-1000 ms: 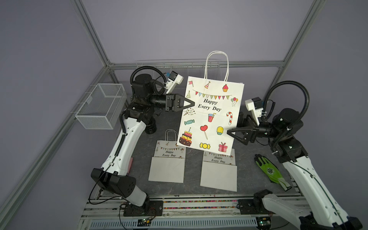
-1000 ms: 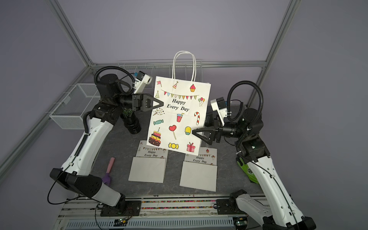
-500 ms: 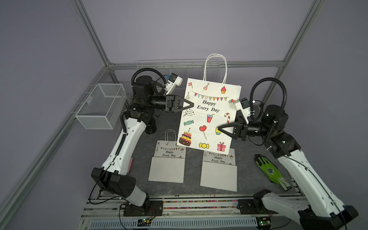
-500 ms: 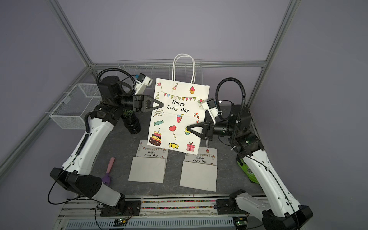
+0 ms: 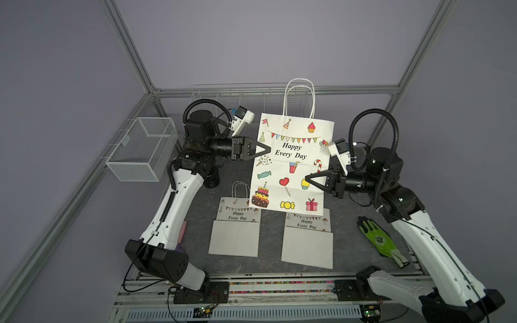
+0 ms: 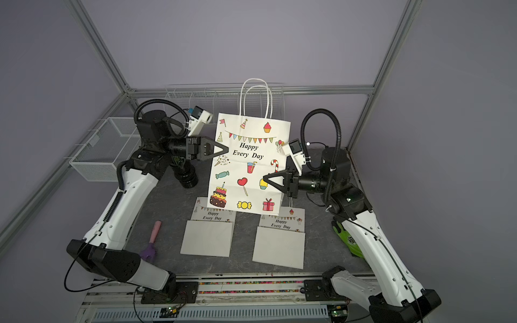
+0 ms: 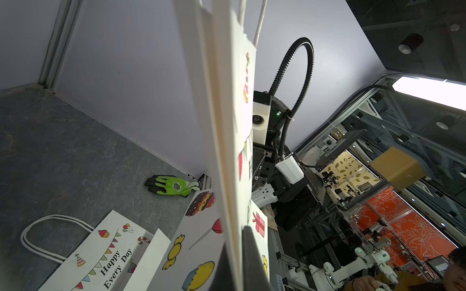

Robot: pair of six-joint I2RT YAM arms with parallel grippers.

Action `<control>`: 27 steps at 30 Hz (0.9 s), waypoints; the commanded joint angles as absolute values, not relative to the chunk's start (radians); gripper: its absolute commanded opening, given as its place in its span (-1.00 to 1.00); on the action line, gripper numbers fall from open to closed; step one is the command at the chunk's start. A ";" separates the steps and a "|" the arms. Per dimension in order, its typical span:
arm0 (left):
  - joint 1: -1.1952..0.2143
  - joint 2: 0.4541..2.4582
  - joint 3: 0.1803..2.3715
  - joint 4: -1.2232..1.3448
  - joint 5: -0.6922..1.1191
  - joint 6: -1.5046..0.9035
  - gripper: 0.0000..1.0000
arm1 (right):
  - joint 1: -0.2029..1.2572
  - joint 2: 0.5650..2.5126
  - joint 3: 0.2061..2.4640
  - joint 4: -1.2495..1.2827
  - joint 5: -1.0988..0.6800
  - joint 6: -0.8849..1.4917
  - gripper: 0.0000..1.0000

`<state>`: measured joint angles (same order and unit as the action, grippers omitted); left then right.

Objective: Put away the paper bag
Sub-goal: Press the paper bag.

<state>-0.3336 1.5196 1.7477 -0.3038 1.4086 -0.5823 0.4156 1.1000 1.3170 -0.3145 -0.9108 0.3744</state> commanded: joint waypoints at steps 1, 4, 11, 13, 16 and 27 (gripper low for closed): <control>-0.325 1.486 1.719 -0.289 1.375 -0.559 -1.00 | 0.418 1.098 1.333 -0.347 -0.865 0.362 -0.84; -0.325 1.471 1.689 -0.291 1.366 -0.557 -0.16 | 0.414 1.093 1.337 -0.357 -0.861 0.358 -0.87; -0.337 1.388 1.562 -0.291 1.336 -0.526 0.96 | 0.373 1.073 1.332 -0.306 -0.971 0.381 -0.87; -0.357 1.365 1.527 -0.291 1.317 -0.520 0.96 | 0.355 1.074 1.321 -0.242 -1.029 0.418 -0.87; -0.405 1.336 1.502 -0.291 1.297 -0.516 0.97 | 0.332 1.090 1.324 -0.185 -1.096 0.451 -0.87; -0.484 1.288 1.497 -0.256 1.201 -0.497 0.79 | 0.303 1.175 1.417 -0.189 -1.229 0.459 -0.87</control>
